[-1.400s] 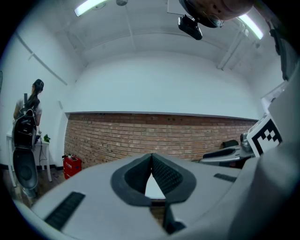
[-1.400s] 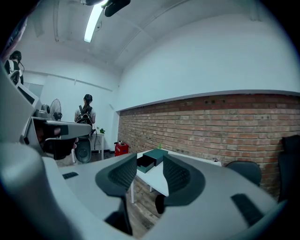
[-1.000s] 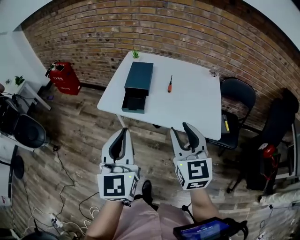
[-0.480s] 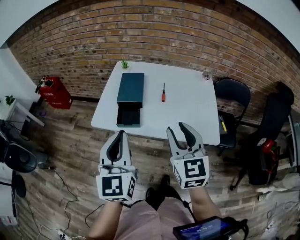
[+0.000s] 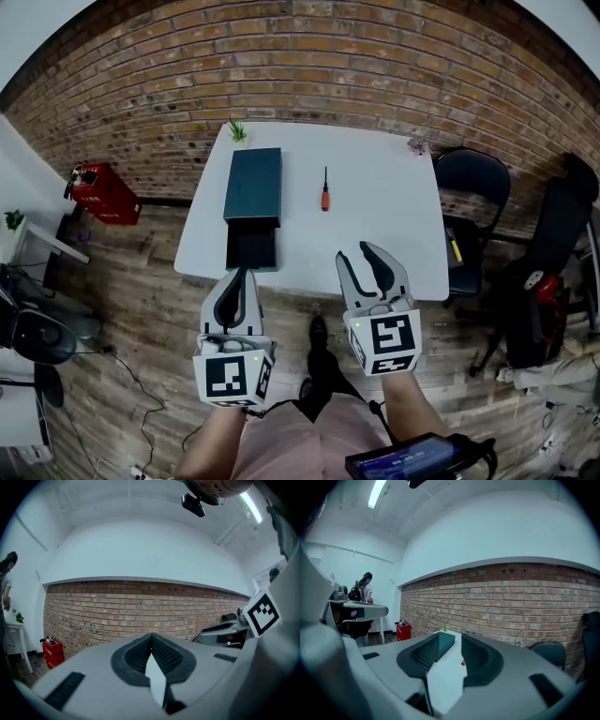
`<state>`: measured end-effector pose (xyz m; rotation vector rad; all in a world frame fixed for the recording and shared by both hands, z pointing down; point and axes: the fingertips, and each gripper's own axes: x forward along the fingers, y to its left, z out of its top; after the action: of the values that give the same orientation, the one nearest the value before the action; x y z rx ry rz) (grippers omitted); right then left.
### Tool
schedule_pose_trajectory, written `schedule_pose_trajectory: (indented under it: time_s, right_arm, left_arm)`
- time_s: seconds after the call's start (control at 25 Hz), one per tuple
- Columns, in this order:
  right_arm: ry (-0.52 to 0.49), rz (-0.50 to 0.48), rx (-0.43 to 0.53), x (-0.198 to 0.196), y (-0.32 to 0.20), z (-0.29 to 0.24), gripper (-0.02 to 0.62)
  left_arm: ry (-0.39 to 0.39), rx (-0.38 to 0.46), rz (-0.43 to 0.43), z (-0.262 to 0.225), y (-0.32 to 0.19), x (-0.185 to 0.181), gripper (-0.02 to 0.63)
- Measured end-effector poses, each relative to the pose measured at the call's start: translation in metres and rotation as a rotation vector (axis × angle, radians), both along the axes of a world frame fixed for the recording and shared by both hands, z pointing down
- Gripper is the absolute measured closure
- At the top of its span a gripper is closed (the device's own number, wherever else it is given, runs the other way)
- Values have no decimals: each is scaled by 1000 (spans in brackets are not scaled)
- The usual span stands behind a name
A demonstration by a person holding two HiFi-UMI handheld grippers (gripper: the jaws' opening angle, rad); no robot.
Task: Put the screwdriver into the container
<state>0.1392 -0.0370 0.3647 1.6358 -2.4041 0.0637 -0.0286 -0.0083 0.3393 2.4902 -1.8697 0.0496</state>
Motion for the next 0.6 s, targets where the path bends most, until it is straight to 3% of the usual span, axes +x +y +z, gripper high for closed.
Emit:
schedule_pose_trajectory:
  time_s: [0.32,0.6]
  right_arm:
    - [-21,-2,-26,16,-95,11,440]
    - [-27,-13,0,30,-174,-7,440]
  left_arm:
    - [-33,-20,-3,5,-86,14,594]
    - [-38,27,-19,-19,-155,27,594]
